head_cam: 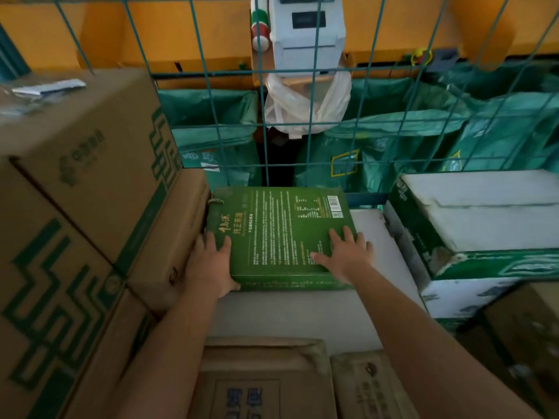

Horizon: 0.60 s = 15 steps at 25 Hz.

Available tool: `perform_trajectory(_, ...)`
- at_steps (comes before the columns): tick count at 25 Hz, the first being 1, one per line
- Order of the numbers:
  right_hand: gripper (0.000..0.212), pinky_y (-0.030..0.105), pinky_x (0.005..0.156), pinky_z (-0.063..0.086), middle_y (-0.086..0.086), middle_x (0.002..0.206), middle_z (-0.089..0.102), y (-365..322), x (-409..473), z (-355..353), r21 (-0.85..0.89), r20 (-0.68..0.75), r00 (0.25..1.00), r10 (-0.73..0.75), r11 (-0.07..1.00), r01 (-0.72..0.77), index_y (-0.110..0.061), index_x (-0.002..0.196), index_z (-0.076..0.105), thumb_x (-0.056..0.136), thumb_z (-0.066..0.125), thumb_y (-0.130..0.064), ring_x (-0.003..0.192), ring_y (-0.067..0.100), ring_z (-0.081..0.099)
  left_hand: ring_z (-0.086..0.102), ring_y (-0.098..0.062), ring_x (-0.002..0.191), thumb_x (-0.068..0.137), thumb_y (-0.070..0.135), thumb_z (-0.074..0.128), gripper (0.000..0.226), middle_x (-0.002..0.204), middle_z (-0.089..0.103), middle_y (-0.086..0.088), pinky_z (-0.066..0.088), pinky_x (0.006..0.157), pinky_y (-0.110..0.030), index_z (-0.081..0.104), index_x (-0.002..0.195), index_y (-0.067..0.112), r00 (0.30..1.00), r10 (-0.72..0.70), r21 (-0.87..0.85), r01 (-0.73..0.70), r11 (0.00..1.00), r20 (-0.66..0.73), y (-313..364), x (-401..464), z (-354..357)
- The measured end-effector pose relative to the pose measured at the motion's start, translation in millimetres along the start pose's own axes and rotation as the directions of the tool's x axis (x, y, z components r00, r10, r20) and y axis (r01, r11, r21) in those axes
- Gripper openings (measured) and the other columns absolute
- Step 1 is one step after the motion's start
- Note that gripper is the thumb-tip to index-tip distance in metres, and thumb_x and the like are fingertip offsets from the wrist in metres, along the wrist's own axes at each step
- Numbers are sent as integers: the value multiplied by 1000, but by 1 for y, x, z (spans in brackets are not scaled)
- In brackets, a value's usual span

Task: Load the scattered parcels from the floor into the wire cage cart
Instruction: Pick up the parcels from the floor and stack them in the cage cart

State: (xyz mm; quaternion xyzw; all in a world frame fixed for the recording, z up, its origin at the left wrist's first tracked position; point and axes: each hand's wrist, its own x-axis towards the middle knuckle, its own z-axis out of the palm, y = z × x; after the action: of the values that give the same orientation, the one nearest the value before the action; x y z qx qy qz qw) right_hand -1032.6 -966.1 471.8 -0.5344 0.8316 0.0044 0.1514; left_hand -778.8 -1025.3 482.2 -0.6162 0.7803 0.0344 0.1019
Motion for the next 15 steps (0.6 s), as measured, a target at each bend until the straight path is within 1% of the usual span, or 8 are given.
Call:
perform_trajectory(1,80,50,119,6,8,161,7,-5,-4,-2,-49,-37,999,-8,999,6,-20,154,14,92,37,-65,148,33,3,-5,-38,146,80,47,71,109,160,-3,-17,6,120,-50,-3,154,20,1000,-3,63,4,998,-11,5,-5,-4)
perform_trajectory(2,77,49,120,8,8,160,14,-8,-11,-4,-54,-73,997,-16,998,12,-17,153,20,93,40,-61,148,31,6,-10,-37,146,82,41,69,105,160,-2,-17,1,119,-53,-6,154,23,1000,-10,66,10,998,-13,11,-13,-9)
perform_trajectory(3,74,47,120,11,8,158,20,-9,-18,-5,-28,-97,995,-15,1000,13,-16,151,24,93,45,-58,147,28,11,-11,-36,146,84,35,68,103,160,-1,-15,1,118,-54,-8,154,26,1000,-22,19,22,1000,-17,17,-21,-15)
perform_trajectory(5,75,45,117,21,8,155,27,-7,-34,-10,106,-70,997,38,994,-30,-16,150,26,91,52,-55,144,27,22,-6,-34,147,87,27,66,98,161,2,-11,12,119,-52,-6,154,29,998,-31,-122,24,992,-54,24,-37,-26)
perform_trajectory(6,76,45,115,26,8,153,30,-4,-44,-15,190,-32,997,71,980,-63,-16,149,27,90,54,-55,142,28,26,-2,-33,147,89,27,64,93,161,4,-9,18,118,-50,-3,154,28,997,-21,-162,9,987,-75,24,-48,-33)
perform_trajectory(9,75,44,112,34,11,150,34,1,-78,-46,399,6,997,80,914,-76,-14,149,28,90,61,-46,137,30,35,16,-31,144,93,32,61,79,158,17,-10,26,116,-42,12,154,24,987,-1,-217,-34,975,-161,19,-80,-58)
perform_trajectory(12,70,41,105,42,12,144,42,0,-127,-83,477,-15,1000,28,879,-18,-13,148,31,91,61,-40,129,30,45,32,-27,137,92,29,62,69,152,30,-9,35,111,-41,27,151,21,982,3,-345,-69,936,-187,17,-116,-86)
perform_trajectory(15,60,39,94,49,11,137,51,8,-186,-111,581,-26,1000,17,814,2,-12,144,39,91,62,-32,114,27,56,46,-23,126,91,26,63,57,142,44,-7,45,102,-39,42,143,20,979,16,-451,-108,886,-204,22,-155,-108)
